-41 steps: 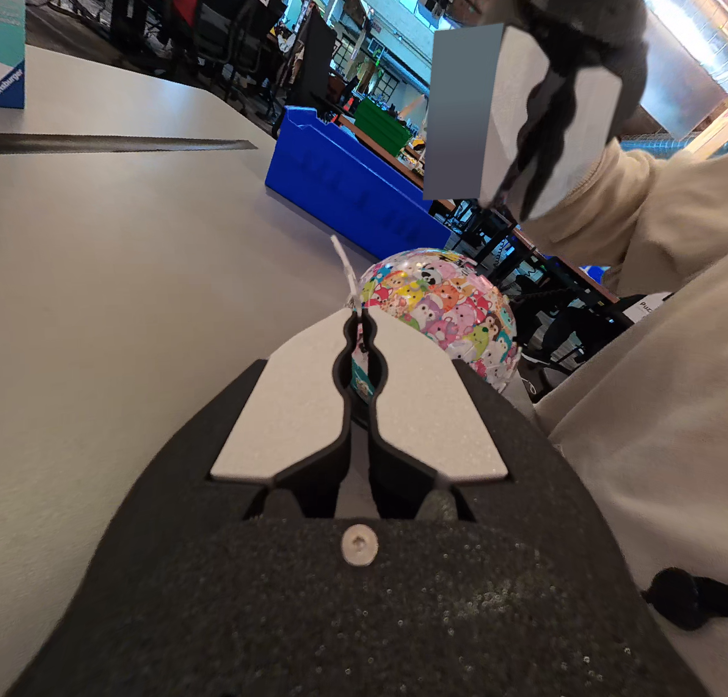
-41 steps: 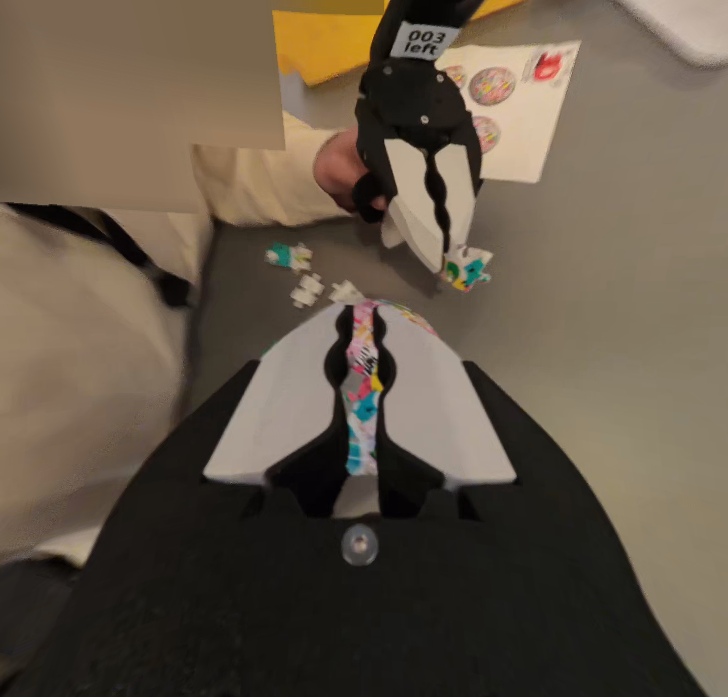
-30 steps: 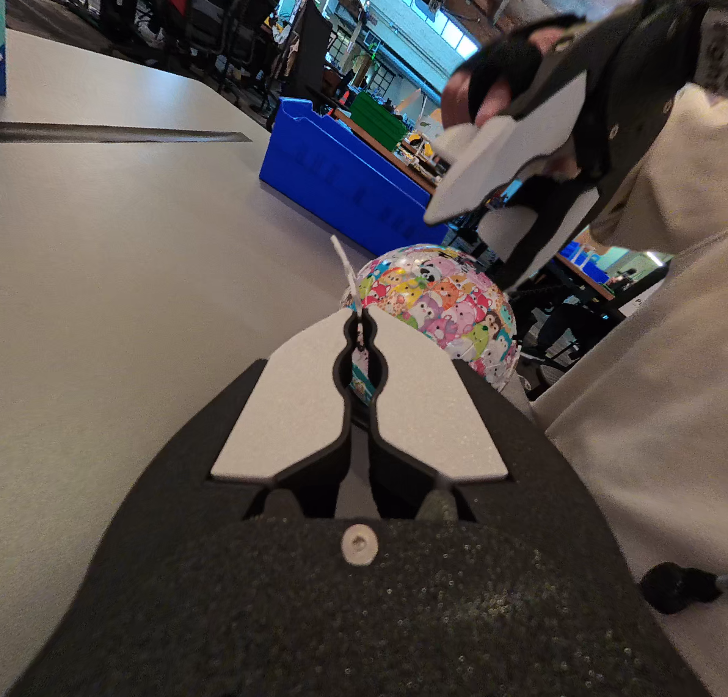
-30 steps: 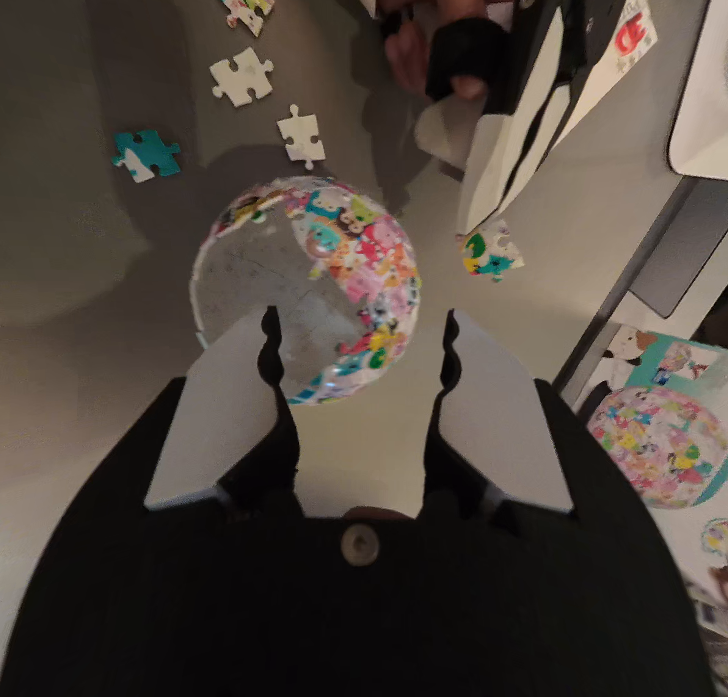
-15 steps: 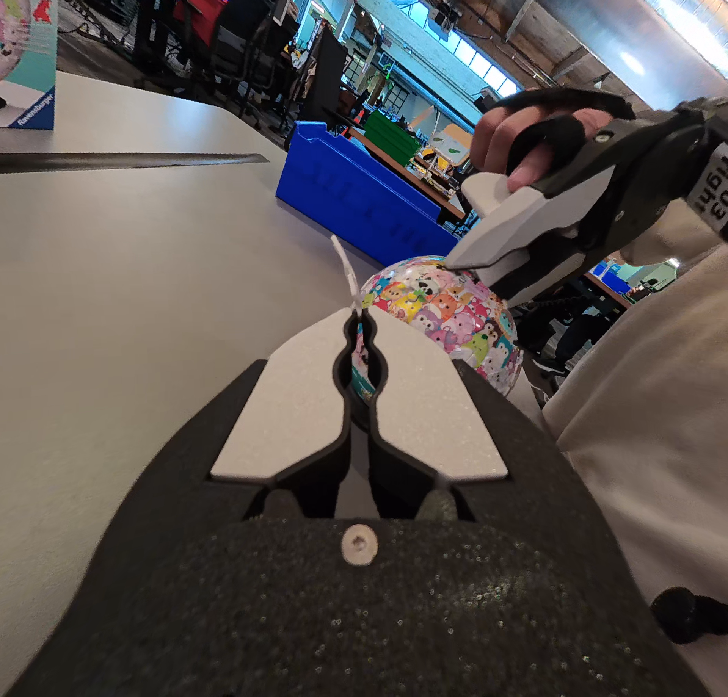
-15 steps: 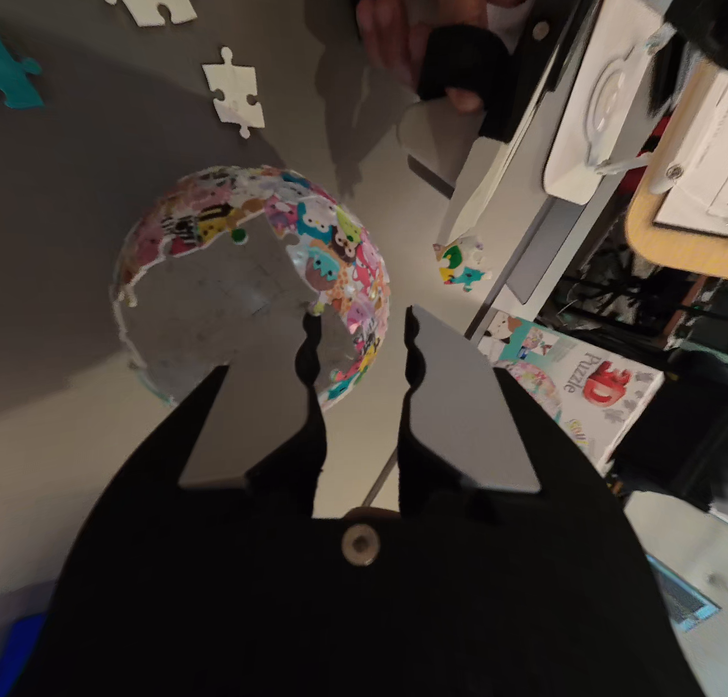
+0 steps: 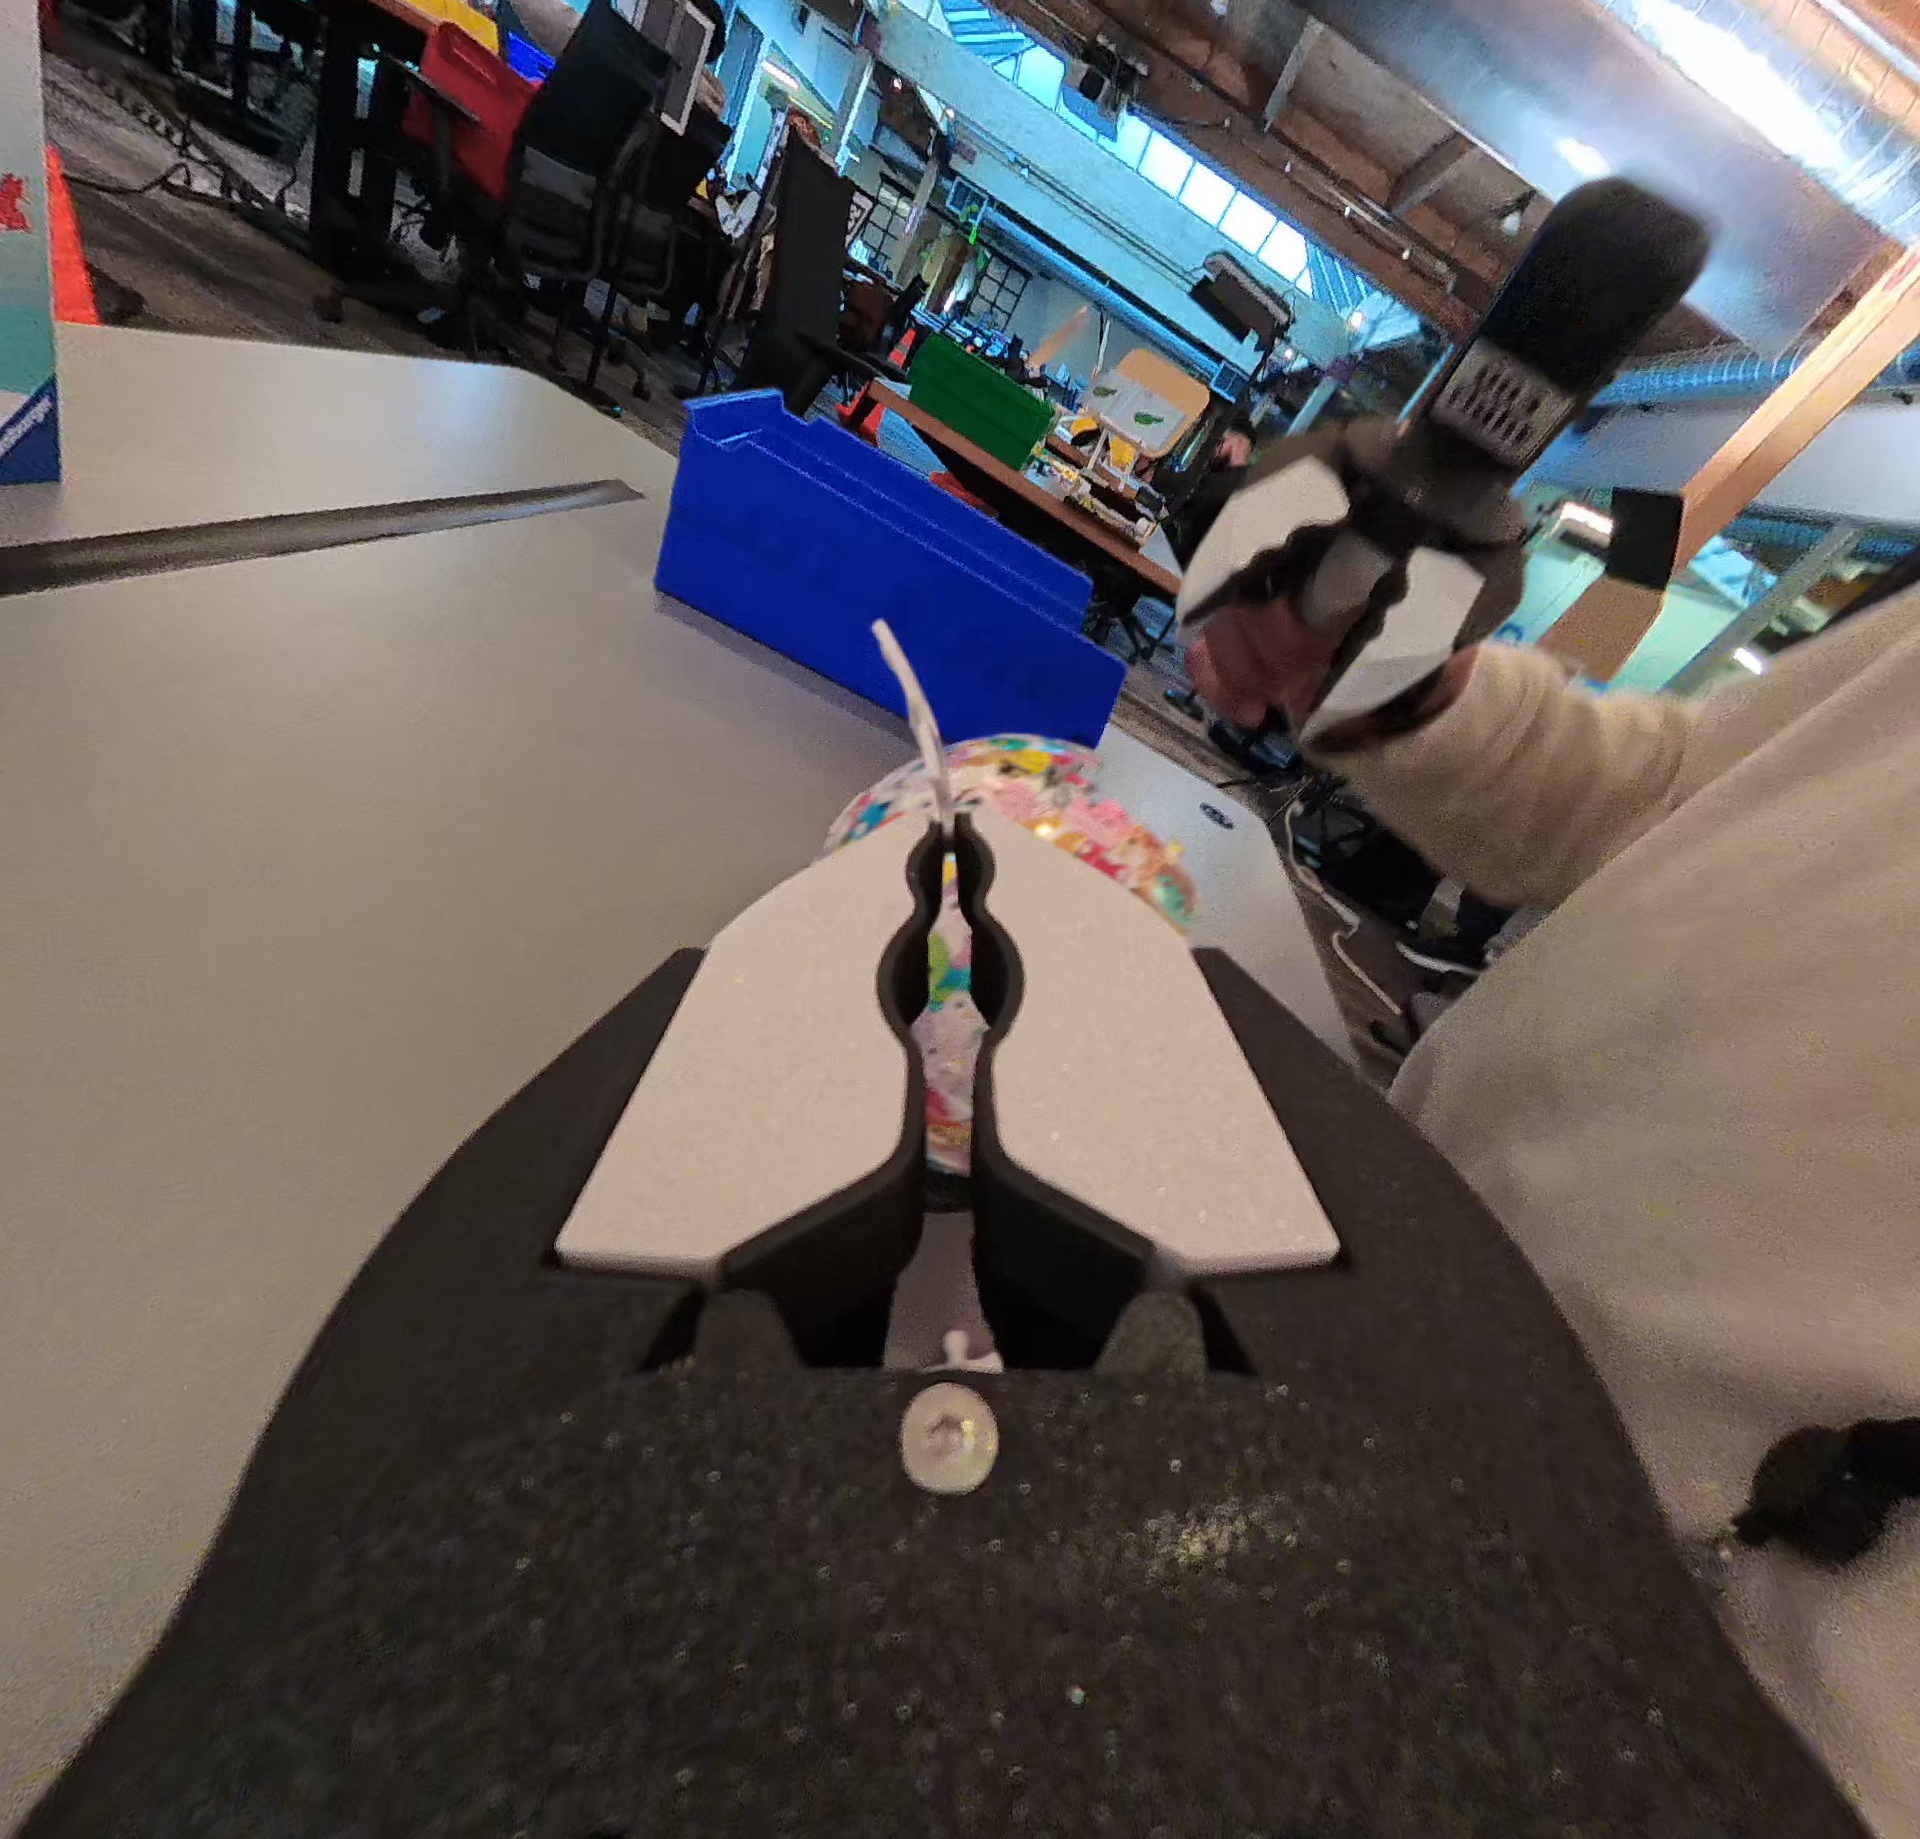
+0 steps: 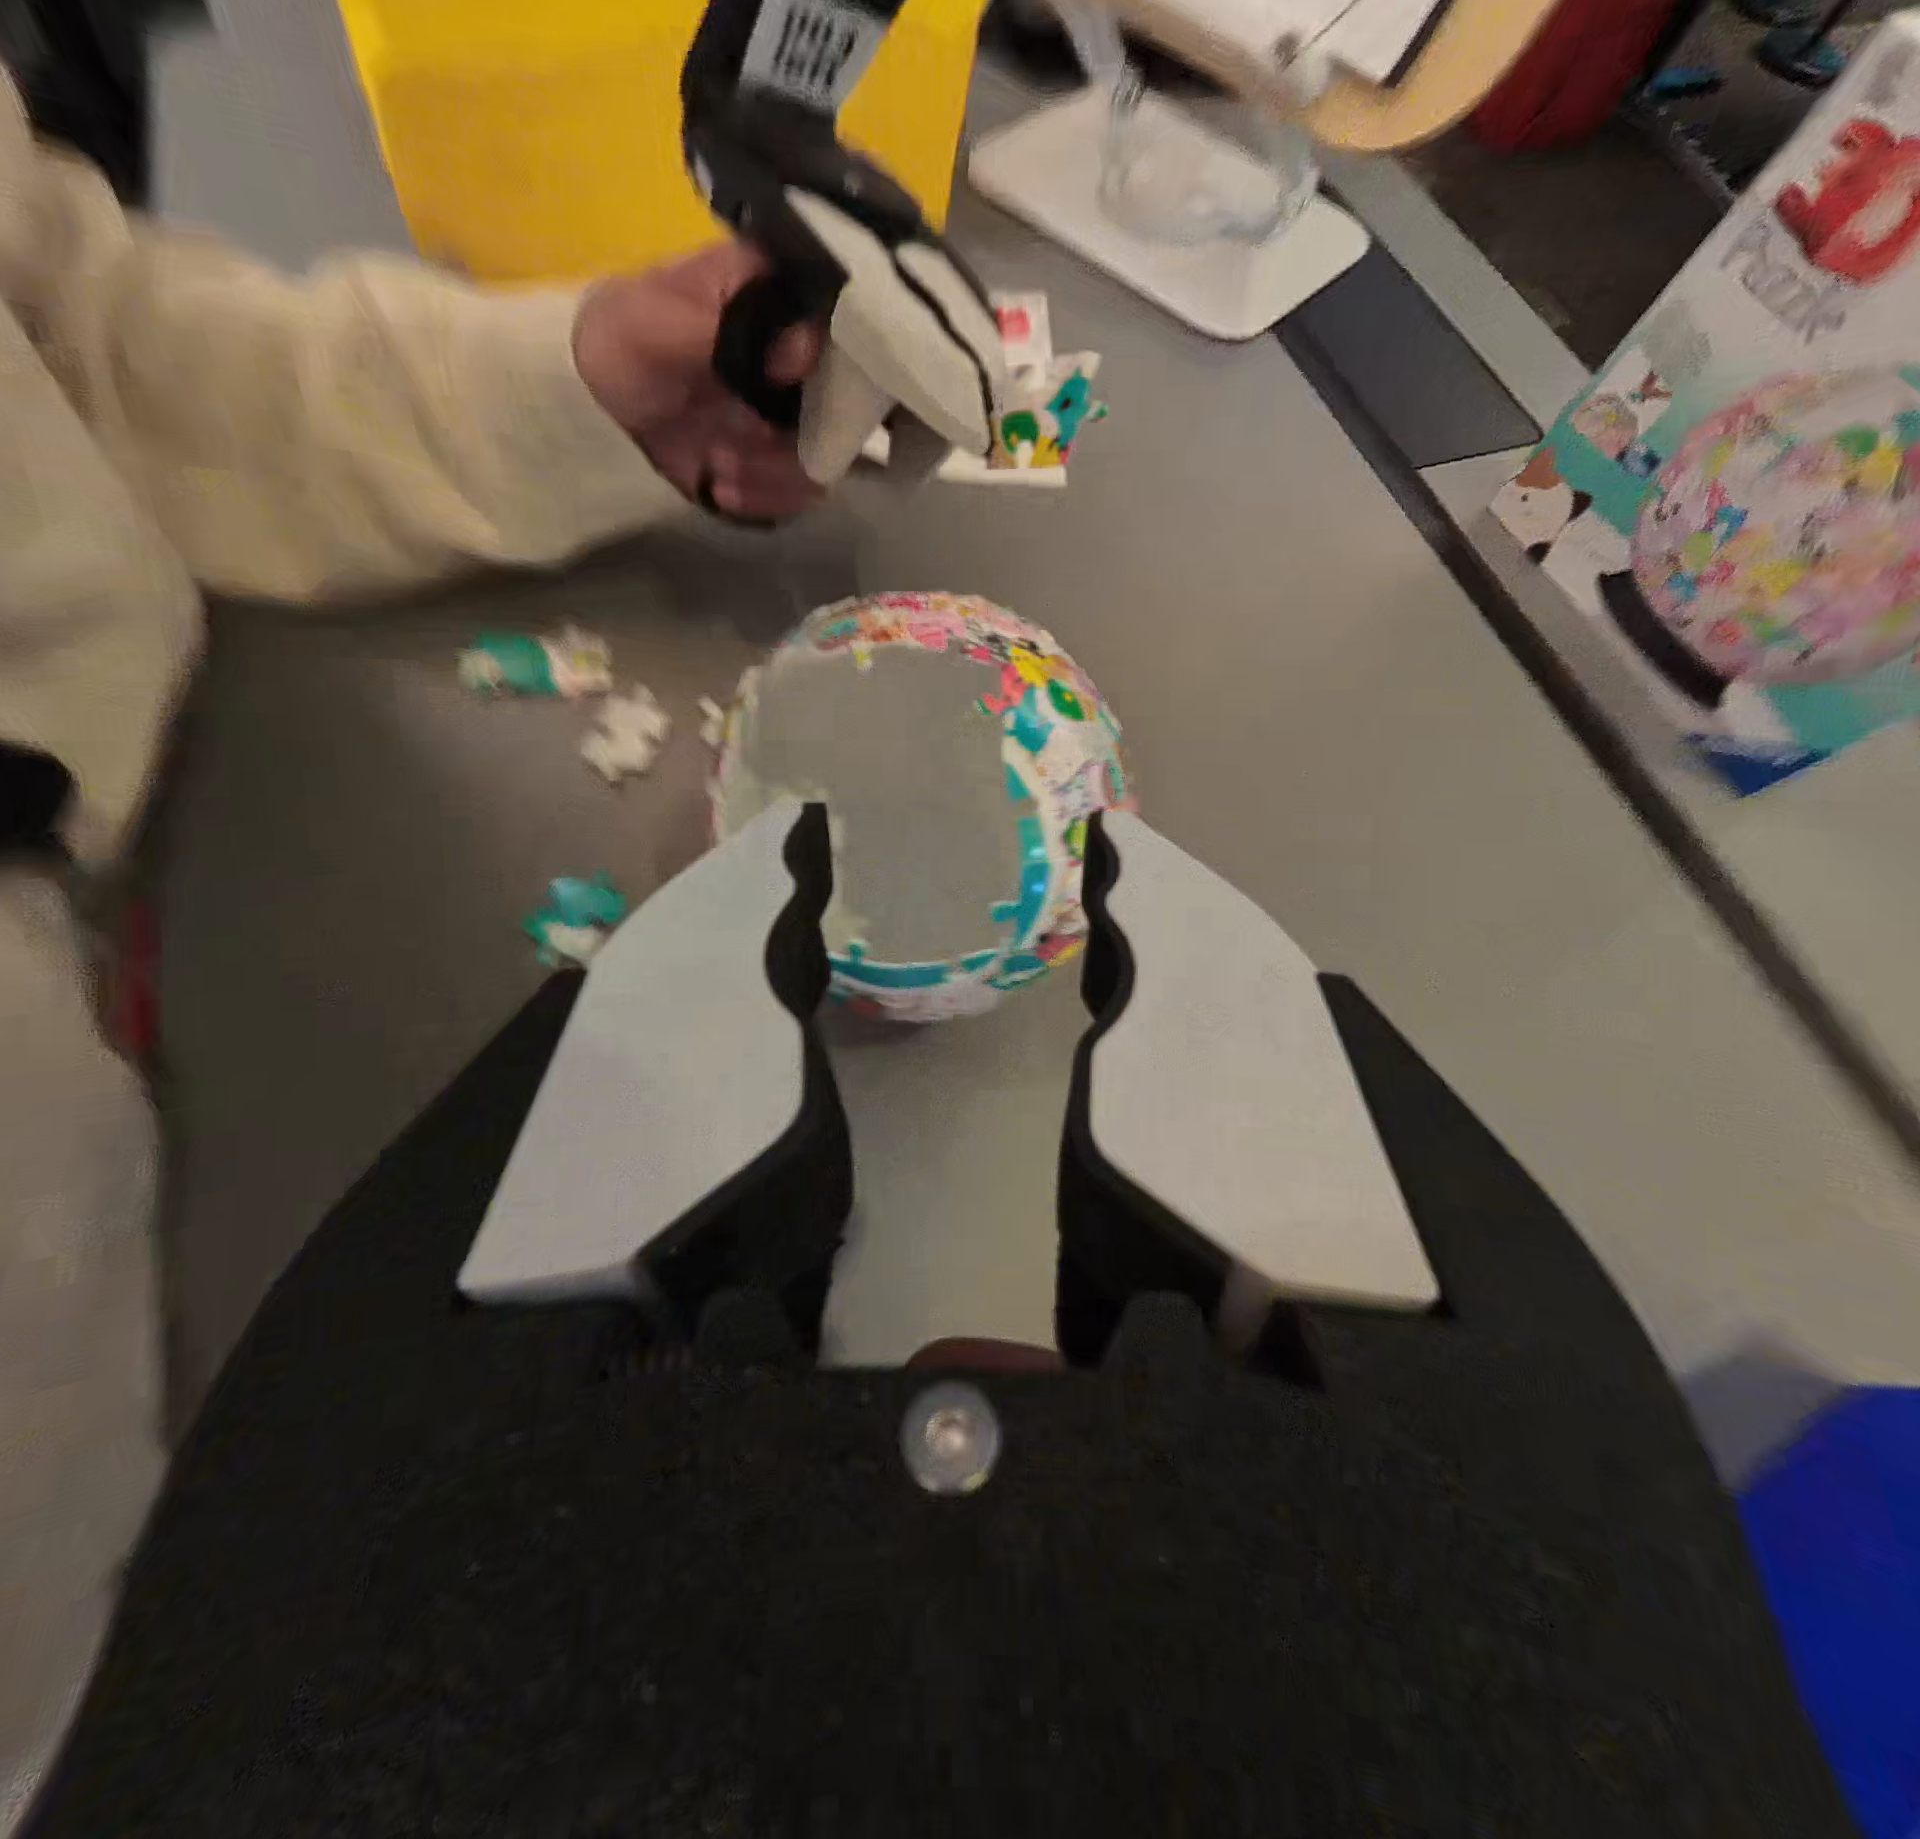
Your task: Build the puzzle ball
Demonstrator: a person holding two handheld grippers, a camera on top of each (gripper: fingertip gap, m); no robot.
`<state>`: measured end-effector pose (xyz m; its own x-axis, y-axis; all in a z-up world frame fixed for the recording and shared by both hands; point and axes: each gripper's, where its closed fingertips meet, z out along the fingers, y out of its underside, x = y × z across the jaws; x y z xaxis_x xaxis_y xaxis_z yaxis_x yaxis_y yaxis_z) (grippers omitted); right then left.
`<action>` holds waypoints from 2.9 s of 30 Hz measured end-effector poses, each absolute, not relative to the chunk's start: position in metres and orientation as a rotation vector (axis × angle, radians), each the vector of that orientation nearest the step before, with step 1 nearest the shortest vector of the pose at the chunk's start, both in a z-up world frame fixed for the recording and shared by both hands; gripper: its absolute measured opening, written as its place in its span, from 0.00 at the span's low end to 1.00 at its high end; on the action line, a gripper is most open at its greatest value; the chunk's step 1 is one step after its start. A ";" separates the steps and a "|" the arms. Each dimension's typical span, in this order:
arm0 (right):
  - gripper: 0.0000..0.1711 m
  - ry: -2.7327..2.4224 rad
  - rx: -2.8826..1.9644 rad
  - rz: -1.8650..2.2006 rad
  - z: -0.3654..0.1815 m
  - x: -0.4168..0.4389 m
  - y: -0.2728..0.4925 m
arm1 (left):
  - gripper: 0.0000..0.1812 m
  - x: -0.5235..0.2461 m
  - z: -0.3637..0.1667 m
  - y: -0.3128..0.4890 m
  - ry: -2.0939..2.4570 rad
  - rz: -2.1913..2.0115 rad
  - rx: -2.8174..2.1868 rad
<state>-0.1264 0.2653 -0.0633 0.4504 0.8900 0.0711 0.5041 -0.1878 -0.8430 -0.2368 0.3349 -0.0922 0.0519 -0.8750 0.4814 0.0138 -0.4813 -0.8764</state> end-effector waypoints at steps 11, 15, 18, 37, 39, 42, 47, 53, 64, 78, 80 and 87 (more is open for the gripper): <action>0.15 -0.745 -1.694 0.933 -0.088 -0.107 0.181 | 0.01 -0.242 -0.042 0.190 1.057 -1.387 -1.770; 0.15 -0.683 -1.607 1.167 -0.083 -0.127 0.152 | 0.01 -0.229 -0.056 0.142 1.008 -1.492 -1.781; 0.08 -0.703 -1.482 1.374 -0.069 -0.144 0.125 | 0.01 -0.222 -0.063 0.110 0.951 -1.635 -1.730; 0.05 -0.849 -1.488 1.679 -0.089 -0.210 0.070 | 0.01 -0.216 -0.116 0.050 1.132 -1.706 -1.778; 0.00 -0.882 -1.498 1.670 -0.093 -0.210 0.068 | 0.01 -0.217 -0.112 0.048 1.119 -1.731 -1.763; 0.00 -0.915 -1.488 1.648 -0.093 -0.211 0.064 | 0.01 -0.217 -0.111 0.046 1.105 -1.741 -1.764; 0.00 -1.016 -1.518 1.635 -0.101 -0.216 0.051 | 0.01 -0.219 -0.104 0.055 1.020 -1.769 -1.746; 0.00 -0.996 -1.558 1.551 -0.108 -0.215 0.056 | 0.01 -0.224 -0.098 0.066 0.949 -1.829 -1.718; 0.00 -0.758 -1.486 1.513 -0.088 -0.187 0.081 | 0.01 -0.219 -0.092 0.062 0.974 -1.864 -1.680; 0.05 -0.868 -1.542 1.587 -0.099 -0.202 0.064 | 0.01 -0.210 -0.111 0.045 1.129 -1.809 -1.760; 0.03 -0.855 -1.538 1.627 -0.098 -0.202 0.064 | 0.01 -0.211 -0.109 0.045 1.126 -1.817 -1.750; 0.03 -0.853 -1.553 1.668 -0.099 -0.202 0.065 | 0.01 -0.212 -0.116 0.041 1.184 -1.780 -1.775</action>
